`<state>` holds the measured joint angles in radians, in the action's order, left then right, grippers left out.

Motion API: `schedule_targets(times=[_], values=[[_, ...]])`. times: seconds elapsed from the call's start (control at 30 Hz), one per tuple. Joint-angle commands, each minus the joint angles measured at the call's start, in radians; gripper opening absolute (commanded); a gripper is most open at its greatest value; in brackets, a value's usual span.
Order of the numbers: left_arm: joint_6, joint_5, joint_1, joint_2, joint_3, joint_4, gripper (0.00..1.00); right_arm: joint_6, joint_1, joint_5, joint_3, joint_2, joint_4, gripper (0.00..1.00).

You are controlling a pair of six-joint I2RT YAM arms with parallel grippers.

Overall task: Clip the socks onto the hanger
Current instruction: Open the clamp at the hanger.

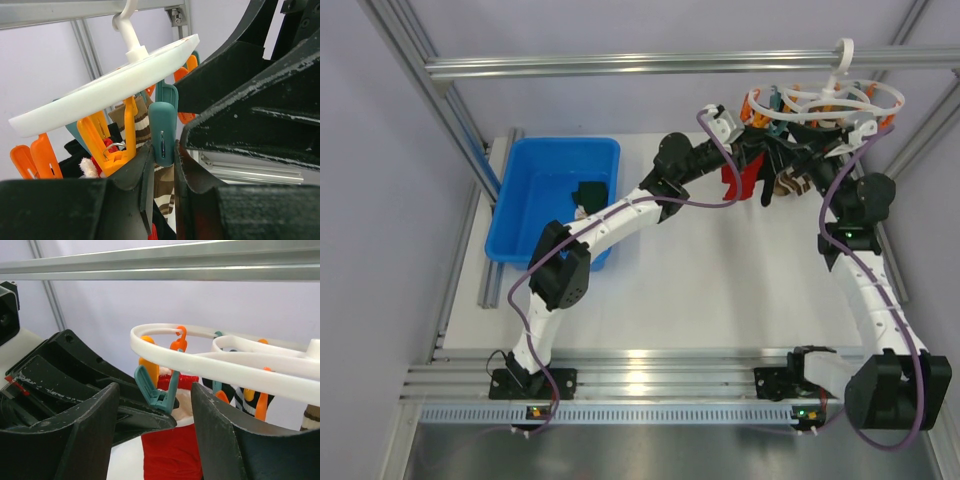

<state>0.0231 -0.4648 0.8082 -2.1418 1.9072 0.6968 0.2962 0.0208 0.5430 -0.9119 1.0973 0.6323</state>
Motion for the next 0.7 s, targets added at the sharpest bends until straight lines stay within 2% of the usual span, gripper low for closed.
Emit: schedule_targets(times=[0.0, 0.47, 0.67], values=[[-0.014, -0.067, 0.020, 0.051, 0.007, 0.013, 0.00, -0.028, -0.013, -0.046, -0.051, 0.004, 0.105, 0.58], [-0.012, -0.077, 0.031, 0.043, 0.019, 0.003, 0.00, -0.078, -0.078, -0.113, -0.062, 0.041, 0.133, 0.50], [-0.011, -0.084, 0.032, 0.045, 0.016, -0.002, 0.00, -0.072, -0.082, -0.149, -0.067, 0.046, 0.147, 0.41]])
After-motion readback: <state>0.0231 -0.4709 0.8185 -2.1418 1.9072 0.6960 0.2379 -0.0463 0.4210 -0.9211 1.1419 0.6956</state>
